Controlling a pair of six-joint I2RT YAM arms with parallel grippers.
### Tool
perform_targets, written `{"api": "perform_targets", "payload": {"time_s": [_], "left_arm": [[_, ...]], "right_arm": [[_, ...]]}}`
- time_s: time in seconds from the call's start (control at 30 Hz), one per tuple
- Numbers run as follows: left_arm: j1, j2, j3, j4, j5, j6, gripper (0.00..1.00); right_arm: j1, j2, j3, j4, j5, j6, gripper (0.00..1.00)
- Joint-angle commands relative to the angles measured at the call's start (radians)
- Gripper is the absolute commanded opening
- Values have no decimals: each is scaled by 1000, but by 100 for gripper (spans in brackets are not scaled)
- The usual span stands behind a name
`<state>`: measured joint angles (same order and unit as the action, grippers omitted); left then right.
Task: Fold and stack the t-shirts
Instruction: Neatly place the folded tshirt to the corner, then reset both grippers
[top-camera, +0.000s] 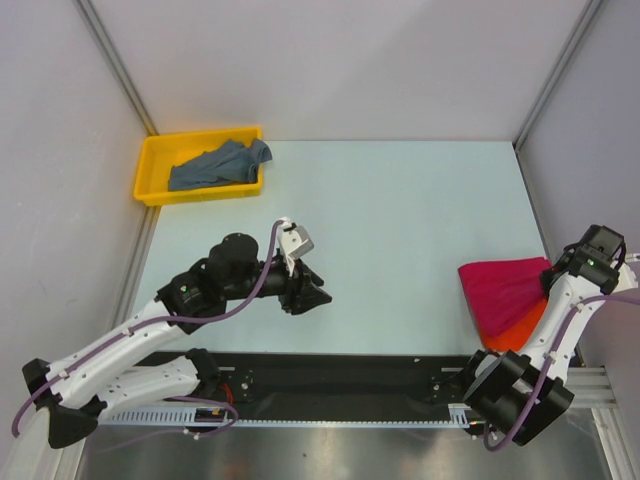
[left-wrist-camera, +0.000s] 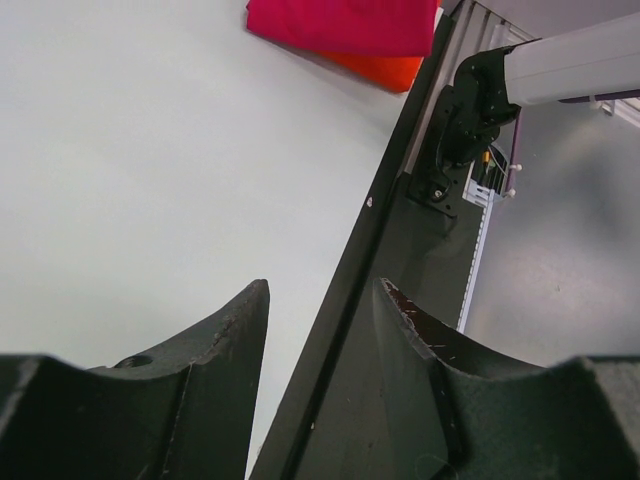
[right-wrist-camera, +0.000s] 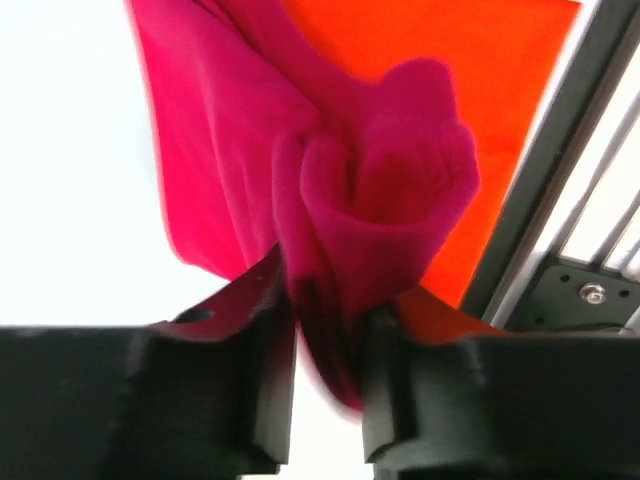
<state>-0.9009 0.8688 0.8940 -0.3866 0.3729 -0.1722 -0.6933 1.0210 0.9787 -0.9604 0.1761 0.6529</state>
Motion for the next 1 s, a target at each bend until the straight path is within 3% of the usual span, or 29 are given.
{"api": "perform_targets", "payload": {"time_s": [0.0, 0.1, 0.2, 0.37, 0.5, 0.6, 0.83, 0.9, 0.97], "left_arm": [[-1, -21, -10, 8, 21, 14, 52], [-1, -28, -13, 2, 21, 13, 52], [-1, -36, -15, -5, 24, 5, 51], [-1, -48, -27, -3, 11, 10, 52], [-1, -53, -27, -6, -2, 7, 52], [2, -56, -26, -17, -18, -9, 54], [60, -131, -122, 8, -52, -105, 61], [66, -183, -184, 18, -78, -167, 69], [71, -249, -255, 38, -112, -245, 73]], "right_arm": [[-25, -21, -14, -24, 22, -28, 32], [-63, -44, 29, -85, 83, -79, 62], [-81, -55, 92, -162, 120, -142, 75], [-84, -75, 106, -167, 128, -174, 77], [-19, -70, 89, -114, 25, -157, 77], [109, -68, 84, -68, -10, -136, 79], [553, -101, 25, 83, -107, 13, 81], [745, -117, -38, 156, -130, 73, 99], [908, -139, -76, 179, -97, 146, 100]]}}
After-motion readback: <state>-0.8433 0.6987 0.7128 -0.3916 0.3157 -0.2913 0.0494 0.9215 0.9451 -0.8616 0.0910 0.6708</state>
